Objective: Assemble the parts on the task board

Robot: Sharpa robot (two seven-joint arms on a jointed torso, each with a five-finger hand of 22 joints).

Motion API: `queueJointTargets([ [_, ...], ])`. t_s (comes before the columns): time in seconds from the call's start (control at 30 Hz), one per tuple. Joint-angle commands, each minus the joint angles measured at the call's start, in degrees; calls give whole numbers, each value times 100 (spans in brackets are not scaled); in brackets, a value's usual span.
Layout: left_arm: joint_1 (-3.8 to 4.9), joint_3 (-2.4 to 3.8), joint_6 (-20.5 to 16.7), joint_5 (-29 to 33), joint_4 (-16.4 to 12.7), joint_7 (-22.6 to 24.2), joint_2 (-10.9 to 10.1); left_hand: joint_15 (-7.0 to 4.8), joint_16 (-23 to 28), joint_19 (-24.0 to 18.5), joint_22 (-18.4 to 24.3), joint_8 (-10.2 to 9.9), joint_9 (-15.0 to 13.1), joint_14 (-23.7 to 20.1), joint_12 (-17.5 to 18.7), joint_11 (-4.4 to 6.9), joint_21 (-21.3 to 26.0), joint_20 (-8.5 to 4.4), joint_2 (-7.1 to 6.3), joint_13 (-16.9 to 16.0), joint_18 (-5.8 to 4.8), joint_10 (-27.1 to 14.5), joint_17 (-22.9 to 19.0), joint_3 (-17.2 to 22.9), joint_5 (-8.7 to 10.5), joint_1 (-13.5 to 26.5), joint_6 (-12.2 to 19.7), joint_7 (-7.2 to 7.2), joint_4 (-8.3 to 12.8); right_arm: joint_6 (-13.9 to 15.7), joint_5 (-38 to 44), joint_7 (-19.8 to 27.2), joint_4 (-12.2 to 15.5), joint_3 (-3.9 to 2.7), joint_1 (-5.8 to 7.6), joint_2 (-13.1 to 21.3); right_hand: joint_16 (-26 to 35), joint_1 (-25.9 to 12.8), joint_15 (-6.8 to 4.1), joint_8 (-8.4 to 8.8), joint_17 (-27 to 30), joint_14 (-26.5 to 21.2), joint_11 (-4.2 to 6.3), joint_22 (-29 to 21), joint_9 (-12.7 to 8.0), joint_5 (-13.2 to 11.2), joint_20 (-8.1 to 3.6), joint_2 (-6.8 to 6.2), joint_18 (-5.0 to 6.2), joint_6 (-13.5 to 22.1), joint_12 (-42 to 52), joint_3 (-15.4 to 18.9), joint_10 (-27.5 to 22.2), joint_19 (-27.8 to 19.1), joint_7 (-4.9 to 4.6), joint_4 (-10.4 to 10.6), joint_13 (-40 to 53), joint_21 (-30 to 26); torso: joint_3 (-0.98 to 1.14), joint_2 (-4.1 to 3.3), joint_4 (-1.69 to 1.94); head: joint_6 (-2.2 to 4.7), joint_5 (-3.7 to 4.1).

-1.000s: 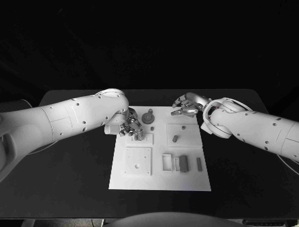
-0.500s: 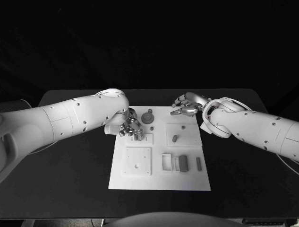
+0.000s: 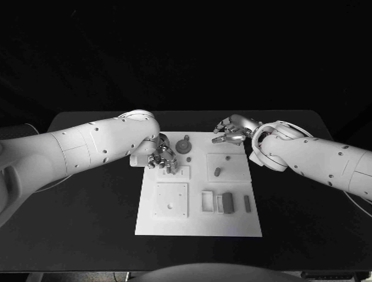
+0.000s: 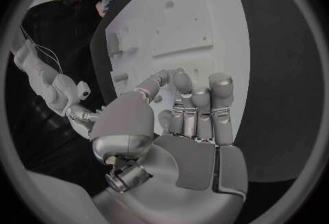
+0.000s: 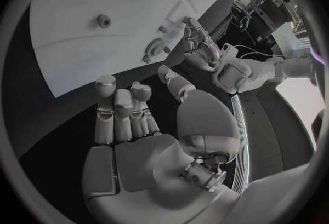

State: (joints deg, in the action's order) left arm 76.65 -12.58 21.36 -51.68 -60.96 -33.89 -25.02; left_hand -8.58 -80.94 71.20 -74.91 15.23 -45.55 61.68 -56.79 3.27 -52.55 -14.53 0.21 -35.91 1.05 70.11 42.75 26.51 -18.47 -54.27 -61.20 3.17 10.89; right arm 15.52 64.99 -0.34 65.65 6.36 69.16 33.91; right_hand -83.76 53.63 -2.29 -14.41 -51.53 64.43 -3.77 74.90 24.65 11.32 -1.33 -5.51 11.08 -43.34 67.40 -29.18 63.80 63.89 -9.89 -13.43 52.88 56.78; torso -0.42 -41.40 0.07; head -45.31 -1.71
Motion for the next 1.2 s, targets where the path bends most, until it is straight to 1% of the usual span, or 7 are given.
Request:
queueJointTargets([
  [0.03,4,2,-172,39,12,33,12,-67,-23,-2,-64,-19,-7,44,-36,-3,-12,-16,149,-7,484,-34,5,346,-101,-135,27,4,304,-67,28,36,6,-1,-2,-1,-36,-52,-19,-33,7,-13,11,39,-9,29,-42,16,392,-3,30,-2,-29,-9,-37,20,-7,-33,-1,-2,-2,7,2],
  [0.33,4,2,-164,39,27,30,21,-67,-27,8,-61,-33,-11,54,-44,-3,-13,-18,118,-10,494,-27,6,336,-93,-111,35,5,263,-69,28,32,10,-1,-2,0,-37,-52,-19,-33,7,-13,11,39,-10,29,-42,19,392,-2,31,-3,-30,-9,-37,22,-8,-34,3,0,3,3,5],
  [0.8,4,2,-131,44,67,9,51,-63,-25,12,-56,-66,-12,57,-47,-9,-9,-16,70,-13,506,-34,3,323,-38,-78,64,12,205,-73,28,32,9,-1,-2,-2,-37,-53,-19,-34,8,-13,11,39,-11,29,-42,19,392,-1,31,-4,-30,-9,-37,24,-9,-34,0,1,3,5,3],
  [0.83,4,2,-140,44,68,6,53,-61,-24,11,-55,-77,-11,56,-48,-12,-7,-15,62,-14,508,-36,3,318,-15,-67,76,15,187,-73,28,32,9,-1,-2,-2,-37,-53,-19,-34,8,-13,11,39,-11,29,-42,19,392,-1,31,-4,-30,-9,-37,24,-9,-34,0,1,3,5,3],
  [0.87,4,2,-142,44,68,6,53,-56,-21,10,-53,-96,-10,55,-50,-17,-5,-13,45,-16,514,-41,2,311,70,-52,94,21,155,-72,28,32,9,-1,-1,0,-37,-53,-19,-34,8,-13,11,39,-11,29,-42,19,392,-1,32,-4,-30,-9,-37,24,-9,-34,-1,1,3,4,3],
  [0.9,4,2,-153,44,66,-2,54,-52,-21,9,-51,-111,-10,54,-53,-21,-2,-11,39,-18,521,-45,1,310,223,-49,108,24,133,-72,28,32,9,-1,-1,2,-37,-53,-19,-34,8,-13,11,39,-11,29,-42,19,392,-1,32,-4,-30,-9,-37,24,-9,-34,-1,1,3,4,3],
  [1.2,4,1,-328,-195,48,38,71,-45,-16,2,-48,-142,-8,52,-54,-31,5,-2,4,-19,529,-56,-1,314,272,-42,139,35,91,-74,28,32,21,-1,-1,7,-37,-54,-19,-34,8,-14,11,39,-11,29,-42,19,392,-1,32,-5,-31,-10,-37,25,-10,-35,-1,1,5,2,5],
])
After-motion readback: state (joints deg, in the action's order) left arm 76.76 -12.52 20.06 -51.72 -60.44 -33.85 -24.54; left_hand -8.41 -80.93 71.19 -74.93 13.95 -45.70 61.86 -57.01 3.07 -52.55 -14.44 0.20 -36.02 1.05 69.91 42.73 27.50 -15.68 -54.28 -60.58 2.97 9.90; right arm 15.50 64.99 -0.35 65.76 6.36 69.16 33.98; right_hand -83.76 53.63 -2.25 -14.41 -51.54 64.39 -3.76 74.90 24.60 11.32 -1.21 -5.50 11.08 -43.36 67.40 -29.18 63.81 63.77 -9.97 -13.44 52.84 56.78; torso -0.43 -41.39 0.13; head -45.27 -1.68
